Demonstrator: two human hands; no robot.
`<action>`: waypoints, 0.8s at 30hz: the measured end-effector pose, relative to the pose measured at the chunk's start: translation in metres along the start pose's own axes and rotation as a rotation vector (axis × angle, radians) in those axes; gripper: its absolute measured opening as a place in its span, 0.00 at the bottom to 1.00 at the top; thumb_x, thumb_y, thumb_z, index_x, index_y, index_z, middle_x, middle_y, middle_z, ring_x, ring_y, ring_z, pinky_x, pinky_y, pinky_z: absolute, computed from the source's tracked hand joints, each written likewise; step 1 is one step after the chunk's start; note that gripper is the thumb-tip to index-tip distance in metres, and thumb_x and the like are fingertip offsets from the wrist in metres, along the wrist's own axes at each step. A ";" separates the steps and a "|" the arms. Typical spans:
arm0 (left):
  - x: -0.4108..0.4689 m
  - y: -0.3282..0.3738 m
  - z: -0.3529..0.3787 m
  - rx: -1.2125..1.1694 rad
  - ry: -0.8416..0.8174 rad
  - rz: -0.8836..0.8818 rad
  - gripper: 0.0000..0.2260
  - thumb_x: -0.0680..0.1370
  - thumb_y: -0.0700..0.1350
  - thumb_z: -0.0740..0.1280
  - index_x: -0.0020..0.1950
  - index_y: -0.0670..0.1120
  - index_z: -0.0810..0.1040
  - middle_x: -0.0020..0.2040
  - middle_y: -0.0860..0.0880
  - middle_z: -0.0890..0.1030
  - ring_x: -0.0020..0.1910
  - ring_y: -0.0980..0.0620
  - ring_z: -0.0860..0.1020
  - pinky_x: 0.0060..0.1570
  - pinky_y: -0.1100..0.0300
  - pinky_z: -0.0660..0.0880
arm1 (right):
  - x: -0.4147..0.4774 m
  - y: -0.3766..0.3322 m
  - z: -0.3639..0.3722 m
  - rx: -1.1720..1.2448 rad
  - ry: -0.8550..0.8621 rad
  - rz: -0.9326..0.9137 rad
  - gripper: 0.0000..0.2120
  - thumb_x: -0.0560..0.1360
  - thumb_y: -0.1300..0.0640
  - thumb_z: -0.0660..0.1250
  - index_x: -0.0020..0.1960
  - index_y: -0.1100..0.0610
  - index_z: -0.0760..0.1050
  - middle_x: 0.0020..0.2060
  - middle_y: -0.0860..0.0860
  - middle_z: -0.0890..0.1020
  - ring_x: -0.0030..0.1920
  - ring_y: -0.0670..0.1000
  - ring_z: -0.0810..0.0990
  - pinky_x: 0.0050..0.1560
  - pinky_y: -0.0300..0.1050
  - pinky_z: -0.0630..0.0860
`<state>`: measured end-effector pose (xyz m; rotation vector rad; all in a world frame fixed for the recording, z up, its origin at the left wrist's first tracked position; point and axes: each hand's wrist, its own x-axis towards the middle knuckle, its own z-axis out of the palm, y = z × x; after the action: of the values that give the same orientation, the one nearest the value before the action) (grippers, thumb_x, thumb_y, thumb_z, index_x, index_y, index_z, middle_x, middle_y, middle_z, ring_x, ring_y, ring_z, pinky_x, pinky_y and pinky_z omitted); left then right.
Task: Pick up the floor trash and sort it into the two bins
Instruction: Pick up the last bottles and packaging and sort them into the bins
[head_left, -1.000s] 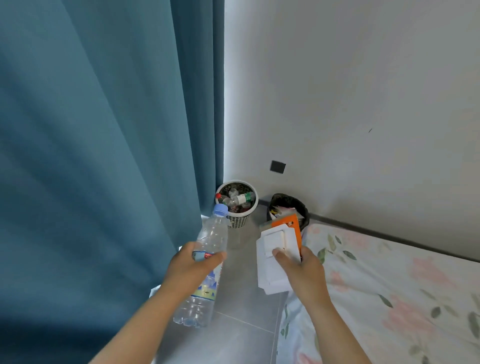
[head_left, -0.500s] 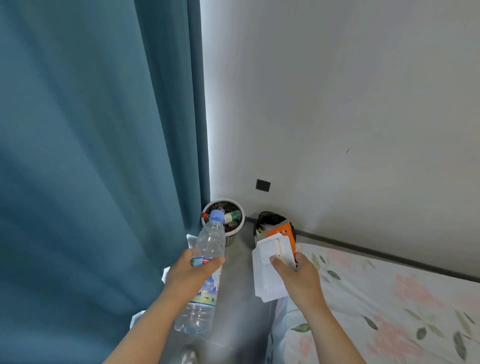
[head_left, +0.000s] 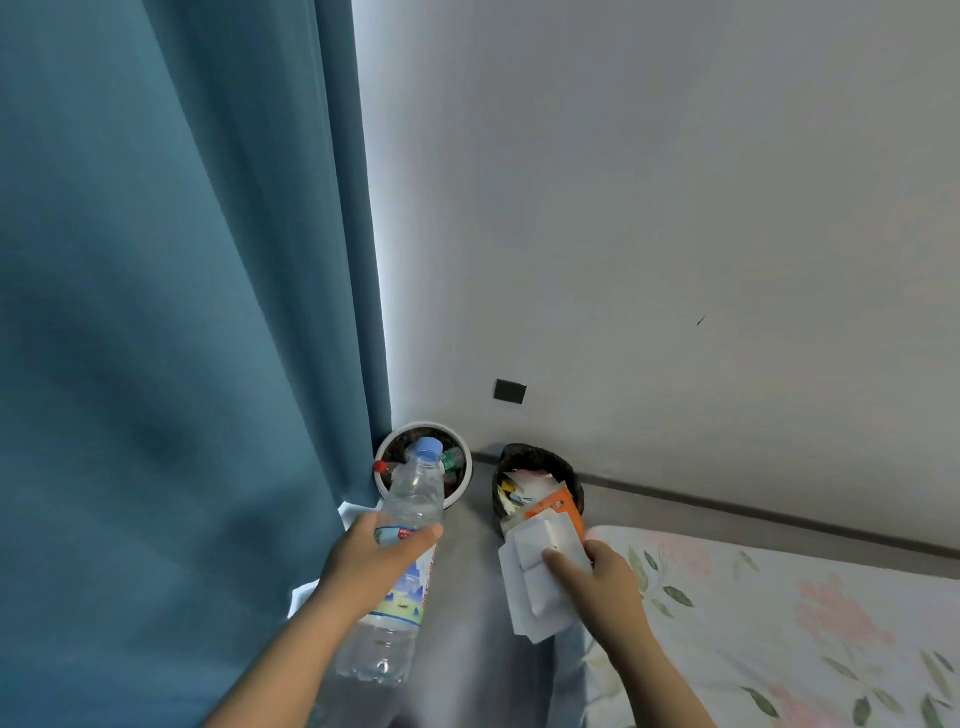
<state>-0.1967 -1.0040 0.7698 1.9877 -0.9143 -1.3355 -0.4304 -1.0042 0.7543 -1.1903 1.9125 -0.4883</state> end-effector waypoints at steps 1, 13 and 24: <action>0.011 0.005 0.000 0.006 -0.008 -0.002 0.15 0.69 0.56 0.74 0.48 0.51 0.76 0.45 0.51 0.82 0.42 0.53 0.81 0.37 0.61 0.74 | 0.009 -0.002 0.001 -0.001 0.001 0.010 0.08 0.75 0.49 0.68 0.42 0.51 0.71 0.39 0.49 0.78 0.41 0.47 0.77 0.42 0.43 0.74; 0.130 0.058 0.048 0.098 -0.046 -0.071 0.19 0.69 0.57 0.74 0.52 0.49 0.74 0.45 0.53 0.80 0.43 0.53 0.80 0.37 0.60 0.74 | 0.152 -0.009 -0.012 0.001 -0.021 0.135 0.12 0.74 0.48 0.69 0.49 0.56 0.76 0.41 0.51 0.81 0.42 0.49 0.79 0.40 0.42 0.74; 0.236 0.102 0.135 0.222 -0.014 -0.146 0.23 0.69 0.58 0.74 0.57 0.46 0.73 0.47 0.49 0.78 0.42 0.54 0.77 0.35 0.62 0.71 | 0.312 0.005 -0.056 -0.045 -0.136 0.203 0.12 0.76 0.49 0.67 0.51 0.58 0.76 0.42 0.52 0.81 0.40 0.48 0.78 0.34 0.39 0.71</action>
<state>-0.2825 -1.2638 0.6731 2.2532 -0.9766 -1.3792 -0.5480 -1.2787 0.6488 -1.0166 1.9098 -0.2504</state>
